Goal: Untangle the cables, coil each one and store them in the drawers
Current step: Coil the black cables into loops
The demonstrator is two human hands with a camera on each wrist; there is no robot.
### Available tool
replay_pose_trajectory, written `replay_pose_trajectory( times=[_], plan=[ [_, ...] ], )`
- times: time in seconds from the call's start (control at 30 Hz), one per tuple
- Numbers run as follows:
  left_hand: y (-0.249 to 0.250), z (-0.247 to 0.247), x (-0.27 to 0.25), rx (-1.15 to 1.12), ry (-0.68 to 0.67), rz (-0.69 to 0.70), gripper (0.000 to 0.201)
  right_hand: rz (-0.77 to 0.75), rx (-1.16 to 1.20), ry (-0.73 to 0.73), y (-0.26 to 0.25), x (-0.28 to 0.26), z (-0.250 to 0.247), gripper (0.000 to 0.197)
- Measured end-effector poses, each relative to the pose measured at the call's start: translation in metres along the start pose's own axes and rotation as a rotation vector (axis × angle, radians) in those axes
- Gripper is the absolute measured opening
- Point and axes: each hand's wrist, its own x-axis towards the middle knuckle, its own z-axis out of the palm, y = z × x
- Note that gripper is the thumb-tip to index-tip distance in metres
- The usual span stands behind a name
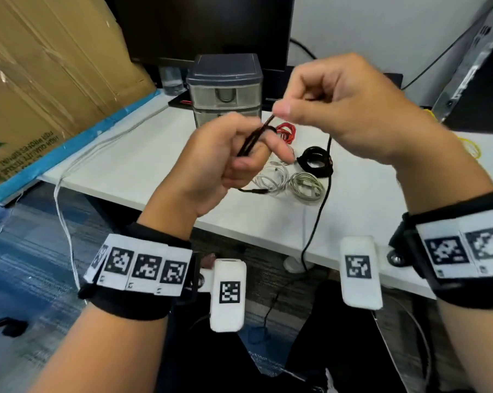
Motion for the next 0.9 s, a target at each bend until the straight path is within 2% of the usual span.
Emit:
replay_pose_trajectory(
  times=[0.07, 0.13, 0.2, 0.27, 0.33, 0.4, 0.43, 0.5, 0.6, 0.7, 0.73, 0.8, 0.9],
  plan=[
    [0.002, -0.002, 0.001, -0.216, -0.05, 0.029, 0.055, 0.065, 0.105, 0.109, 0.012, 0.0, 0.008, 0.027],
    [0.003, -0.004, 0.003, -0.357, -0.04, 0.117, 0.051, 0.19, 0.245, 0.106, 0.018, -0.003, 0.024, 0.036],
    [0.004, -0.002, 0.006, -0.431, 0.053, 0.218, 0.046, 0.288, 0.31, 0.006, 0.019, -0.011, 0.04, 0.038],
    [0.005, 0.0, 0.008, -0.523, 0.177, 0.268, 0.044, 0.296, 0.259, -0.157, 0.014, -0.019, 0.052, 0.038],
    [0.005, 0.001, 0.012, -0.417, 0.295, 0.251, 0.041, 0.256, 0.177, -0.313, 0.002, -0.022, 0.053, 0.037],
    [0.005, 0.005, 0.014, -0.123, 0.382, 0.172, 0.033, 0.187, 0.128, -0.343, -0.011, -0.018, 0.04, 0.032],
    [0.005, 0.006, 0.013, 0.002, 0.384, 0.139, 0.027, 0.152, 0.123, -0.315, -0.017, -0.014, 0.03, 0.029],
    [0.005, 0.004, 0.011, 0.101, 0.289, 0.106, 0.026, 0.094, 0.131, -0.228, -0.024, -0.005, 0.013, 0.027],
    [0.009, -0.003, 0.004, -0.109, 0.031, 0.041, 0.039, 0.078, 0.131, -0.043, -0.013, 0.003, 0.005, 0.031],
    [0.016, -0.01, -0.002, -0.275, -0.124, 0.069, 0.048, 0.198, 0.325, 0.117, 0.003, 0.002, 0.017, 0.037],
    [0.018, -0.011, -0.003, -0.307, -0.121, 0.109, 0.047, 0.243, 0.389, 0.123, 0.006, -0.001, 0.024, 0.037],
    [0.019, -0.007, -0.001, -0.373, -0.027, 0.178, 0.045, 0.307, 0.467, 0.053, 0.006, -0.007, 0.04, 0.036],
    [0.017, 0.001, 0.006, -0.406, 0.175, 0.245, 0.042, 0.305, 0.306, -0.184, -0.001, -0.014, 0.054, 0.034]
  ],
)
